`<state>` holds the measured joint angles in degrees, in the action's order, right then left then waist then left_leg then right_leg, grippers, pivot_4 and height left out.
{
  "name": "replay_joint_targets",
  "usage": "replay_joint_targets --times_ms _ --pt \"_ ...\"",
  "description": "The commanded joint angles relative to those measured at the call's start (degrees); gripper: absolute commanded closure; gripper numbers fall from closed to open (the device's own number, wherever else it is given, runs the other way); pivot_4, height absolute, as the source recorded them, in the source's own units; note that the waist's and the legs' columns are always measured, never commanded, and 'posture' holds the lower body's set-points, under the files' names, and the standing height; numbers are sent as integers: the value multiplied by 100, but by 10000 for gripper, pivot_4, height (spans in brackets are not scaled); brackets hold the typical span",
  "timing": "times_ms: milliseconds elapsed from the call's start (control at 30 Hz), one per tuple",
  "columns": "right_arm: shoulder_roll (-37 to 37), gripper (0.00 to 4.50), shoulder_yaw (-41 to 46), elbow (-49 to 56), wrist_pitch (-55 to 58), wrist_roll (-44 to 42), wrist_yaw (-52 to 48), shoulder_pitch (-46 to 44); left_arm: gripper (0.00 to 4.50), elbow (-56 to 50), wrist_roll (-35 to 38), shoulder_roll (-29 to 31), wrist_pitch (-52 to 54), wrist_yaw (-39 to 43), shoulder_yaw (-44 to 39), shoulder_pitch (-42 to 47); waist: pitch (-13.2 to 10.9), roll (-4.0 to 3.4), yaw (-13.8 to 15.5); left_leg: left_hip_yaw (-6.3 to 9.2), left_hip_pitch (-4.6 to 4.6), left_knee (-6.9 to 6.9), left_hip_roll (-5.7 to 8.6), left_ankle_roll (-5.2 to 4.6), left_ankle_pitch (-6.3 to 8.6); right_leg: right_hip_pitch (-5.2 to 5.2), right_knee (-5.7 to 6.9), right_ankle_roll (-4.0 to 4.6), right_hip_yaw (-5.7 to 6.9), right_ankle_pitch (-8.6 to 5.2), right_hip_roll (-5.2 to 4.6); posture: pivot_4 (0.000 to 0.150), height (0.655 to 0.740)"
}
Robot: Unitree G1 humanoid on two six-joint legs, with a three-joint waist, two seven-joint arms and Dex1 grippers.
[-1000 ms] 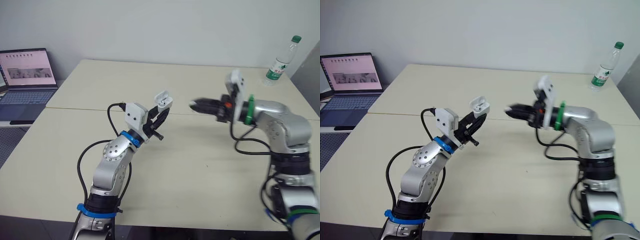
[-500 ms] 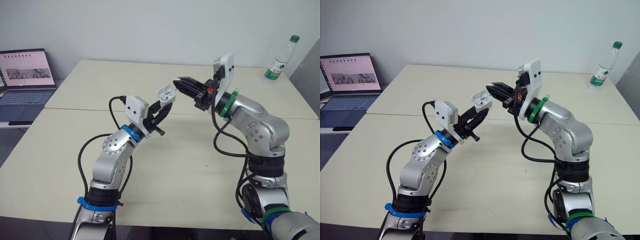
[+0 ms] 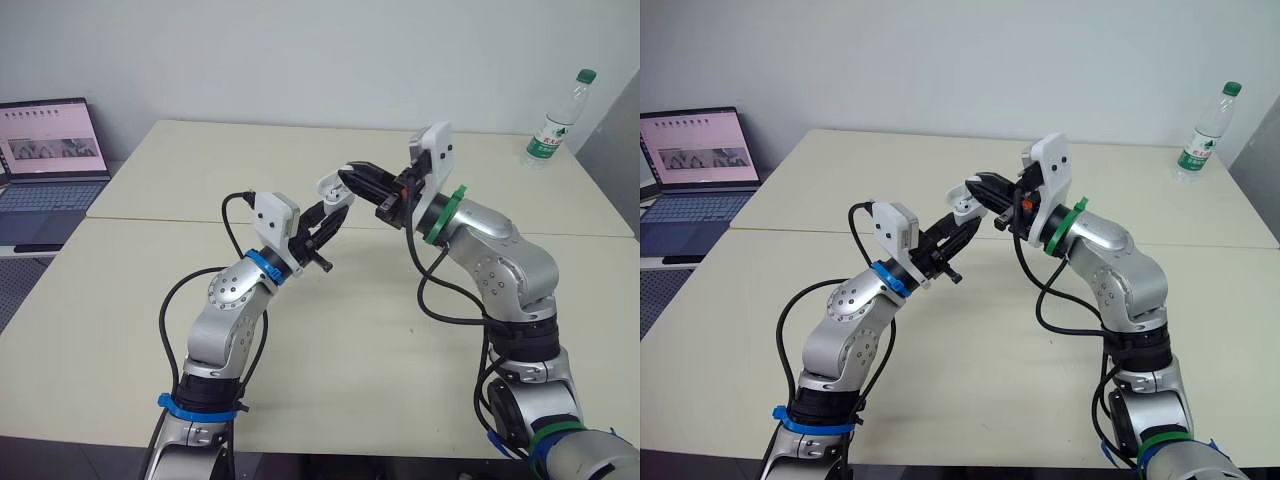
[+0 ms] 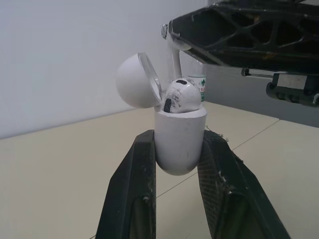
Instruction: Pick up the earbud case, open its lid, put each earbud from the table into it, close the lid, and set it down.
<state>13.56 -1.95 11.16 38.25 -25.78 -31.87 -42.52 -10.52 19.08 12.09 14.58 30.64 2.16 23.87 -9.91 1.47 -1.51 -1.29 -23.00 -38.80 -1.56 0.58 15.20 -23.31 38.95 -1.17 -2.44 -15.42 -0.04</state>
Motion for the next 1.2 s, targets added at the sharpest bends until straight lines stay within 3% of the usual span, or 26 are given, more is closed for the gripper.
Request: replay_joint_targets --times_ms 33,933,1067,1200 --pt "82 40749 -67 77 -252 101 -69 -9 37256 -279 63 -17 -41 7 32 35 0 0 0 -1 0 0 0 0 0 0 0 0 0 0 0 1500 7400" --pt "314 40749 -373 133 -789 476 -398 206 37256 -380 67 5 -43 16 87 -13 -2 3 -2 -3 0 3 0 0 0 -1 -5 -1 -3 -1 0 1500 7400" --pt "293 27617 -339 109 -779 473 -399 166 37256 -372 65 2 -41 11 99 -4 -3 3 -2 -2 0 4 0 0 0 -1 -5 -1 -3 -1 0 1500 7400" --pt "266 27617 -188 83 -718 350 -380 122 37256 -362 66 0 -34 7 104 7 -3 4 -3 -3 0 4 -1 0 0 -1 -6 -1 -2 -1 0 1500 7400"
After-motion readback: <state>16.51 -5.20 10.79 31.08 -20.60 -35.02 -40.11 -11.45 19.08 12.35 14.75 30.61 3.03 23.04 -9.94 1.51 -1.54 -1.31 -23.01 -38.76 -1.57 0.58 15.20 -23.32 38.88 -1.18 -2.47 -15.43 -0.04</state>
